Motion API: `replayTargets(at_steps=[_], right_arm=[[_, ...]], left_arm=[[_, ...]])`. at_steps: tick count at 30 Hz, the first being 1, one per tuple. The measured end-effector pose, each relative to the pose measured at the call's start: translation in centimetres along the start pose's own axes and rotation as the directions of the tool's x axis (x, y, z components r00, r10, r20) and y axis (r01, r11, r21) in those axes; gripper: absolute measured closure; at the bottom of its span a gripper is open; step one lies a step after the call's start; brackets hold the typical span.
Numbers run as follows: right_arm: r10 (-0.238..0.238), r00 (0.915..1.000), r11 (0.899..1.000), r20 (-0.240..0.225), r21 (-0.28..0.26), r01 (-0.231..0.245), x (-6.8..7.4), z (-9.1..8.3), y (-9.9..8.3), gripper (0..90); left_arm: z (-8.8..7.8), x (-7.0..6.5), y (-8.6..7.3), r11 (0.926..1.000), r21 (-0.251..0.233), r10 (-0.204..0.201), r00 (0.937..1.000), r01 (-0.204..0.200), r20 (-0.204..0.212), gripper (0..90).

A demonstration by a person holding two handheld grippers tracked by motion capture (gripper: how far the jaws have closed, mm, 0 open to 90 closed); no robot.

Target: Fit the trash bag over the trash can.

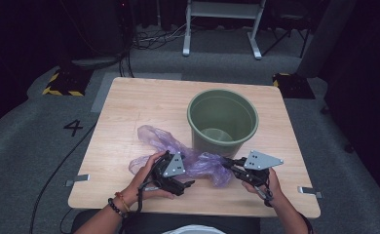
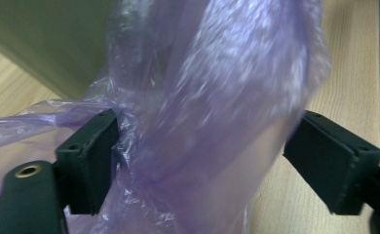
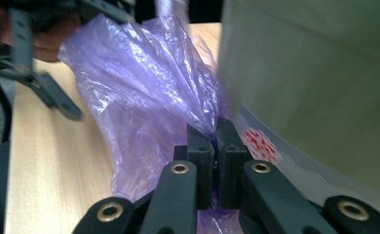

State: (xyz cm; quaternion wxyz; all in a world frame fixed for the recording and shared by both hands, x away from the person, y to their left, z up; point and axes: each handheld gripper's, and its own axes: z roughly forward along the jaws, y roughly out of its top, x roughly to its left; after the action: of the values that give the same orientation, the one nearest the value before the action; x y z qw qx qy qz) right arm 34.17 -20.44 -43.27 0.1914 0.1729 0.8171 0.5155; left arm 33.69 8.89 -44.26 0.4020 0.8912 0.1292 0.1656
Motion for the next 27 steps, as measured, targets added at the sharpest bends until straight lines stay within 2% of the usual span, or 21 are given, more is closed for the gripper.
replayTargets(at_steps=[2, 5, 6, 10, 12, 14, 16, 20, 22, 25, 27], right_arm=[[-0.01, 0.9999, 1.0, -0.01, -0.006, 0.01, 0.2, 0.1, 0.3, 87.7], [-0.028, 0.9993, 0.999, -0.026, -0.018, 0.028, 0.5, 0.2, 0.8, 87.6], [-0.032, 0.9991, 0.999, -0.029, -0.022, 0.031, 0.6, 0.3, 0.9, 87.6], [-0.041, 0.9983, 0.999, -0.041, -0.028, 0.039, 0.8, 0.3, 1.2, 87.3], [-0.042, 0.9983, 0.999, -0.041, -0.03, 0.04, 0.8, 0.3, 1.3, 87.1], [-0.04, 0.9983, 0.999, -0.043, -0.03, 0.039, 0.7, 0.3, 1.3, 86.6], [-0.04, 0.9984, 0.999, -0.038, -0.031, 0.039, 0.7, 0.2, 1.3, 85.2], [-0.036, 0.9986, 0.999, -0.039, -0.04, 0.034, 0.6, -0.1, 1.4, 80.1], [-0.03, 0.9992, 0.999, -0.026, -0.042, 0.029, 0.5, -0.3, 1.4, 71.8], [-0.03, 0.9995, 0.999, -0.011, -0.043, 0.029, 0.4, -0.8, 1.4, 58.2], [-0.017, 0.9998, 0.999, -0.012, -0.049, 0.016, 0.2, -1.3, 1.3, 53.3]], left_arm=[[0.3, 0.0, 0.3, 0.9998, 0.006, 0.021, 0.9998, -0.021, -0.004, 25.9], [0.7, 0.1, 0.5, 0.9988, 0.008, 0.048, 0.9983, -0.047, -0.034, 36.9], [0.7, 0.2, 0.5, 0.9991, 0.003, 0.042, 0.9986, -0.042, -0.032, 38.5], [1.1, 0.7, 0.5, 0.9995, 0.012, 0.031, 0.9986, -0.031, -0.043, 56.4], [1.1, 0.9, 0.4, 0.9996, 0.001, 0.029, 0.9994, -0.029, -0.021, 67.4], [1.0, 0.8, 0.3, 0.9994, -0.001, 0.033, 0.999, -0.033, -0.031, 77.8], [0.8, 0.8, 0.4, 0.9988, -0.01, 0.048, 0.9986, -0.048, -0.022, 84.9], [0.6, 0.7, 0.5, 0.9977, -0.027, 0.062, 0.998, -0.062, -0.016, 89.2], [0.4, 0.8, 0.5, 0.9975, -0.03, 0.064, 0.998, -0.064, -0.007, 89.4], [-0.1, 1.1, 0.3, 0.9975, -0.056, 0.044, 0.9989, -0.043, 0.015, 89.5], [-0.5, 1.2, 0.3, 0.9972, -0.063, 0.04, 0.9992, -0.04, 0.005, 89.6]])
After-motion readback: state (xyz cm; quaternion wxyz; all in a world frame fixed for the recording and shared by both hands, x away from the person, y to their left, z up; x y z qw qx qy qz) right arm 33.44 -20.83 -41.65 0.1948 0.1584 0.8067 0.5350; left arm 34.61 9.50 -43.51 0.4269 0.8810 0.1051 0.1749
